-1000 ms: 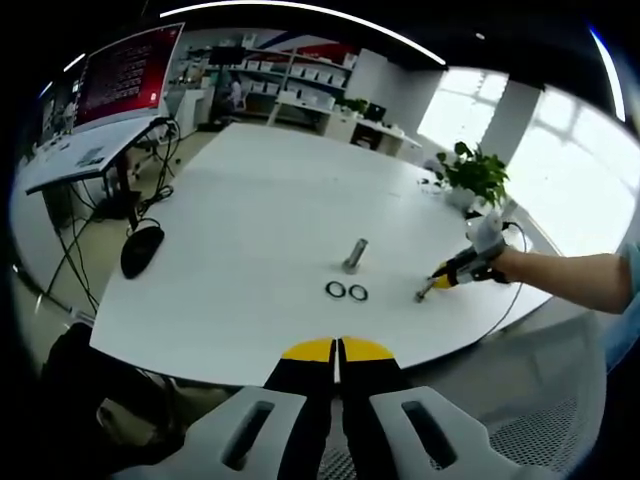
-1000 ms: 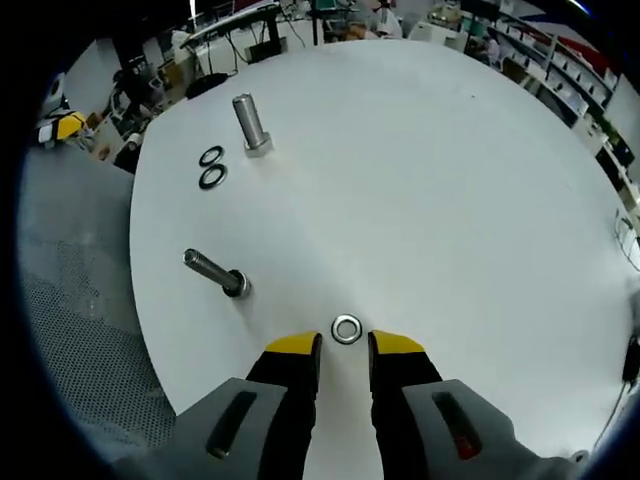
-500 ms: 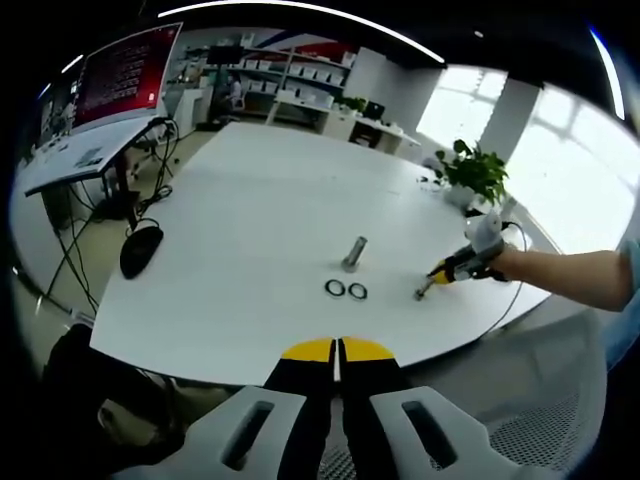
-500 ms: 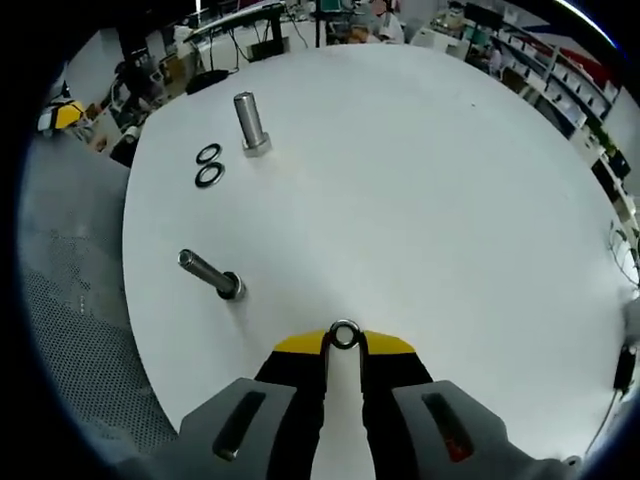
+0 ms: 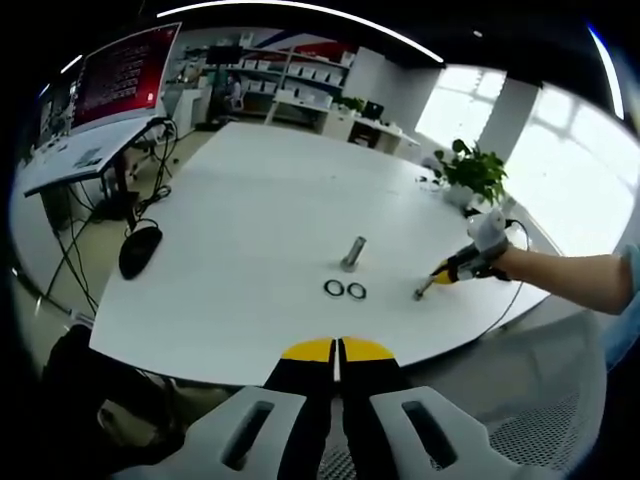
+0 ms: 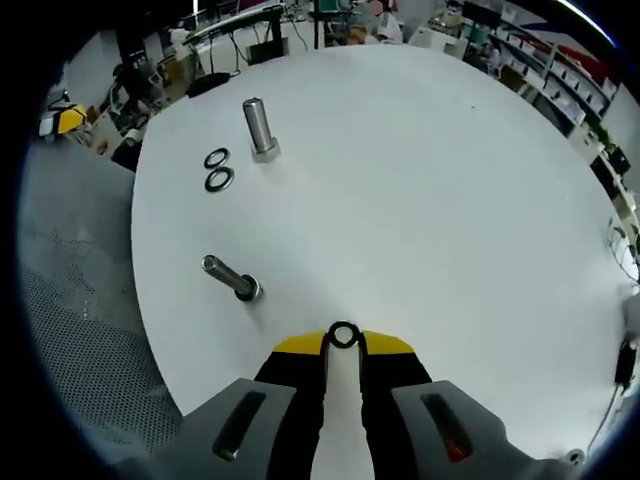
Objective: Place the washer onto the threaded stud by aligning its center hole with the stud, sliding it down to the base, and recovering from edge contact or off-axis alignment until the washer reaches the visible bottom stop.
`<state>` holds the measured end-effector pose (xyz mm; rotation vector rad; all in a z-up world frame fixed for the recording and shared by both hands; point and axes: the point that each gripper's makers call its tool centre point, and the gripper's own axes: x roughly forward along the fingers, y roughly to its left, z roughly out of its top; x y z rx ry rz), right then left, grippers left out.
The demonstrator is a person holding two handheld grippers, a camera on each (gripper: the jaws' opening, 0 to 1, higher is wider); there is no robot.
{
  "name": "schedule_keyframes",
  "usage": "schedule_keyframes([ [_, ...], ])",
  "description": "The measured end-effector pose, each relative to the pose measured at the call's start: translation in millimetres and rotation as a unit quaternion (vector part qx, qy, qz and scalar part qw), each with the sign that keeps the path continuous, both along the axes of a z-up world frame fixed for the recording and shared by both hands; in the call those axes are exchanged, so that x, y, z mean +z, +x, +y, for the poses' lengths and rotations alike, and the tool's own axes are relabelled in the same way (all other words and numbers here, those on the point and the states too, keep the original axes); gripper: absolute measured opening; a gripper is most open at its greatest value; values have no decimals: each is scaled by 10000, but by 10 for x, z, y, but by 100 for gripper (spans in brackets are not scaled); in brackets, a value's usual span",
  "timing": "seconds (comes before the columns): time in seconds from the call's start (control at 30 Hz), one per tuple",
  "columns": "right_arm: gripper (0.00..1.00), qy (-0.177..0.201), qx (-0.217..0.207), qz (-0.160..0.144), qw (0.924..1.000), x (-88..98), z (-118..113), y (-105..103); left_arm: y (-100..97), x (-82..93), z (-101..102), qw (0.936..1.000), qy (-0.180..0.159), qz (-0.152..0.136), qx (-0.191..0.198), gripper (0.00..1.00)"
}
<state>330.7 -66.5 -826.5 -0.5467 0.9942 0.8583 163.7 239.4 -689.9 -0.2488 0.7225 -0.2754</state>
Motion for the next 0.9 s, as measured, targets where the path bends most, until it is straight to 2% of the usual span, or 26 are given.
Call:
schedule_keyframes([
  [0.33, 13, 302, 206, 46, 9993, 218, 170, -179, 2, 7, -11, 10000, -65, -10, 3, 1],
  [0.57, 13, 415, 481, -35, 9980, 393, 333, -268, 2, 6, -3, 10000, -45, -8, 21, 1],
  [0.77, 13, 264, 833, -213, 9959, 509, 392, -298, 2, 11, -4, 10000, -54, -16, 30, 2],
  [0.9, 13, 250, 1015, -147, 9944, 571, 458, -356, 15, 36, -11, 9999, -111, -96, 42, 4],
])
